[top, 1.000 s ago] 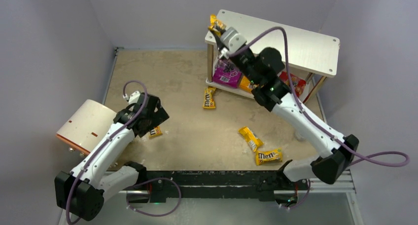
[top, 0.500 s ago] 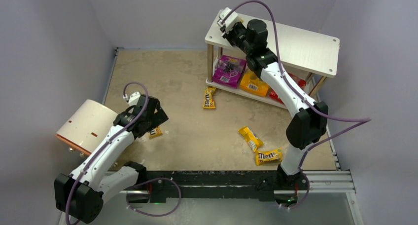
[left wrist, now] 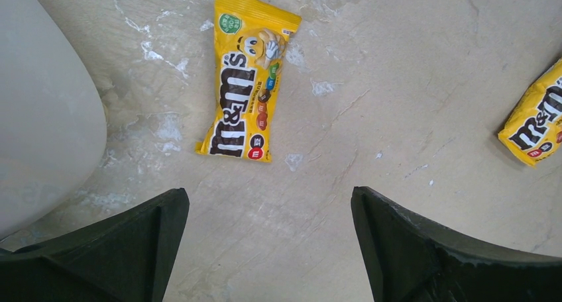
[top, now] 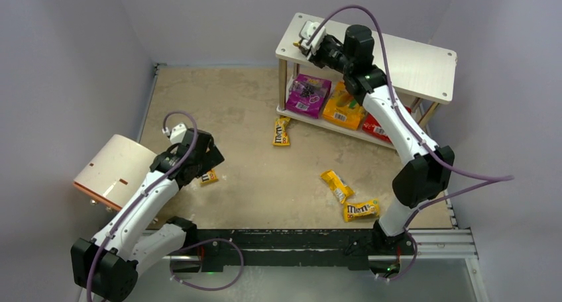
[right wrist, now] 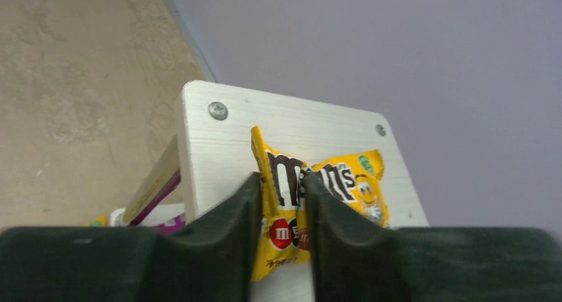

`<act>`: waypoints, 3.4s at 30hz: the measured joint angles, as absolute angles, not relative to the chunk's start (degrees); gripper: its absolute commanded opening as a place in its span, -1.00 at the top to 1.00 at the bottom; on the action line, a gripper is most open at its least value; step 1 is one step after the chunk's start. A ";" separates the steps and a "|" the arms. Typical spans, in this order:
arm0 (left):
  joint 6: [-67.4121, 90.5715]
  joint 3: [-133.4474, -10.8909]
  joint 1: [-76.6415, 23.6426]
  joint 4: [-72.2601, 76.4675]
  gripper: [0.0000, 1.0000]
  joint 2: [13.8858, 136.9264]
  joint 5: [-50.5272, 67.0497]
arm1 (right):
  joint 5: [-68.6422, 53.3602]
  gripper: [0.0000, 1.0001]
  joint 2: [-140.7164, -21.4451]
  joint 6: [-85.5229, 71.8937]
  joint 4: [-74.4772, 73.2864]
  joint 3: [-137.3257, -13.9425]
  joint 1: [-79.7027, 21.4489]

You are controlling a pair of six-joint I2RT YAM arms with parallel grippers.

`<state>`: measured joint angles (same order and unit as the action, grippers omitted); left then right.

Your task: Place and organize the candy bags onto the shelf

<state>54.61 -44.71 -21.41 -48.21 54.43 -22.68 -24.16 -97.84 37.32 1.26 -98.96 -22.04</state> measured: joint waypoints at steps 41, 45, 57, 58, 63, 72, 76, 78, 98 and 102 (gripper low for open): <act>51.64 -46.19 -21.41 -47.66 -1.00 61.21 -21.89 | -23.59 -0.08 -103.57 3.77 -0.30 -108.05 -19.64; 51.64 -46.19 -21.39 -47.66 -1.00 62.76 -22.24 | -25.10 -0.11 -105.06 1.93 -0.21 -108.16 -18.79; 51.90 -46.19 -21.02 -48.10 -1.00 64.23 -23.40 | -26.50 -0.75 -104.97 -2.26 -0.60 -108.16 -17.56; 51.92 -46.19 -21.02 -48.29 -1.00 64.23 -23.62 | -26.50 -0.79 -104.95 -2.55 -0.60 -108.16 -17.56; 52.49 -46.24 -21.02 -48.75 -0.96 64.99 -24.53 | -25.98 -0.98 -104.97 -3.79 -2.70 -110.52 -17.50; 52.84 -47.86 -20.97 -45.21 -0.70 70.32 -25.76 | -20.18 -0.98 -93.47 -6.31 4.23 -103.42 -17.17; 52.93 -49.43 -20.05 -43.53 -0.48 73.38 -28.34 | -17.58 -0.98 -79.88 -6.70 10.26 -89.62 -17.12; 52.84 -49.43 -18.72 -42.63 -0.44 74.46 -28.95 | -15.35 -0.98 -73.43 -6.72 13.39 -82.59 -17.12; 49.95 -45.01 -13.41 -31.86 0.12 84.53 -25.65 | -9.54 -0.98 -50.35 -15.33 20.88 -51.57 -17.08; 50.06 -44.66 -13.41 -31.40 0.51 85.34 -25.76 | -9.50 -0.98 -50.39 -16.29 20.23 -50.81 -17.08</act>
